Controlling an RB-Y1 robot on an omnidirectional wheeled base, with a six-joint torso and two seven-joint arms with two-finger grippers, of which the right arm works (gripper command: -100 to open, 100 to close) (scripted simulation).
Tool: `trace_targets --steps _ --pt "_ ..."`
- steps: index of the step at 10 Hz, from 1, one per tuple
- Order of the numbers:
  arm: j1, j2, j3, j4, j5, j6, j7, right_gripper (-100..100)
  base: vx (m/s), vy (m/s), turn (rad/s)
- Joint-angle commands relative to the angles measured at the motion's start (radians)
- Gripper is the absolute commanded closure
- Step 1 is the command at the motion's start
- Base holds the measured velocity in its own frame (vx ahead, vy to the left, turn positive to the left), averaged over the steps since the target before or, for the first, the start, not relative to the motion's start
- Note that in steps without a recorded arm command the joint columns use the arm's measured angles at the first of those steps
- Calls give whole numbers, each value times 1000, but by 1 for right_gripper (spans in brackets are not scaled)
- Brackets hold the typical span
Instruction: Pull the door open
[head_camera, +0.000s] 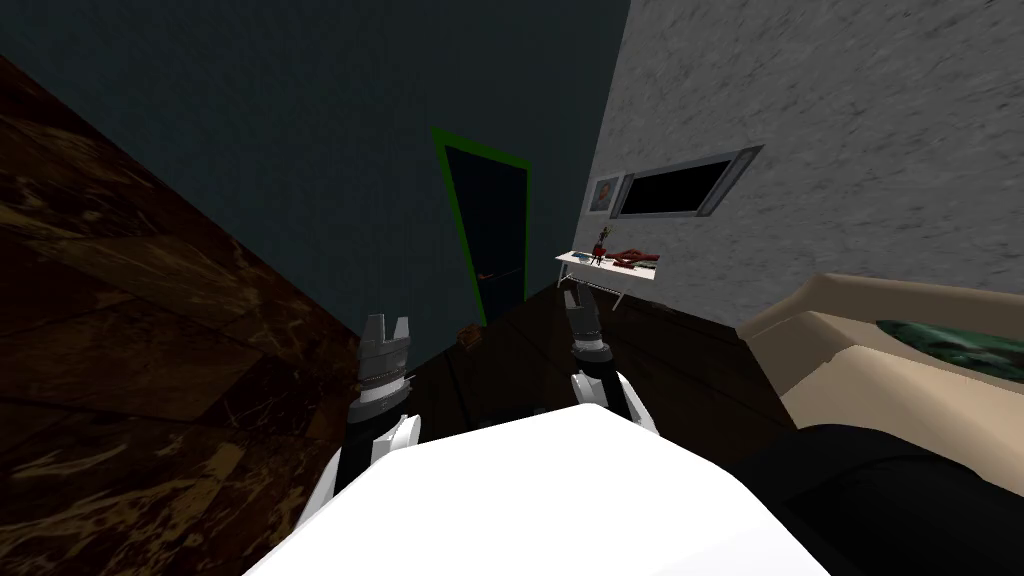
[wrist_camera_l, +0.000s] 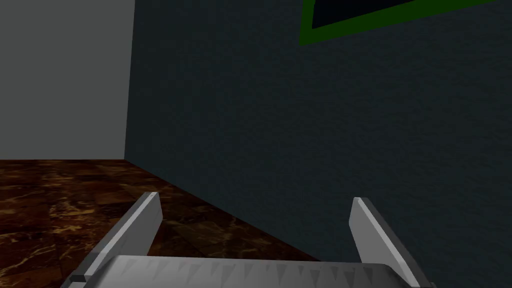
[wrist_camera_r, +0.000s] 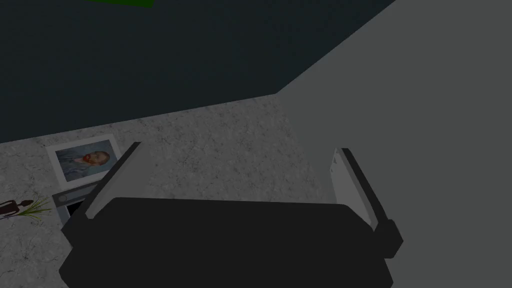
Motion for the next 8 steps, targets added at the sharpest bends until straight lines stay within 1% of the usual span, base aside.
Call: trace_targets --steps 1,4,7,8 --pt "-11 -7 -4 30 -5 -4 -2 -100 89 -89 136" --pt "-35 -21 -12 97 -17 -12 -6 -100 105 25 117" --pt "-51 -29 -18 141 -26 -18 -9 -100 86 9 75" --pt "-63 -34 -22 173 -31 -22 -11 -100 95 -9 154"
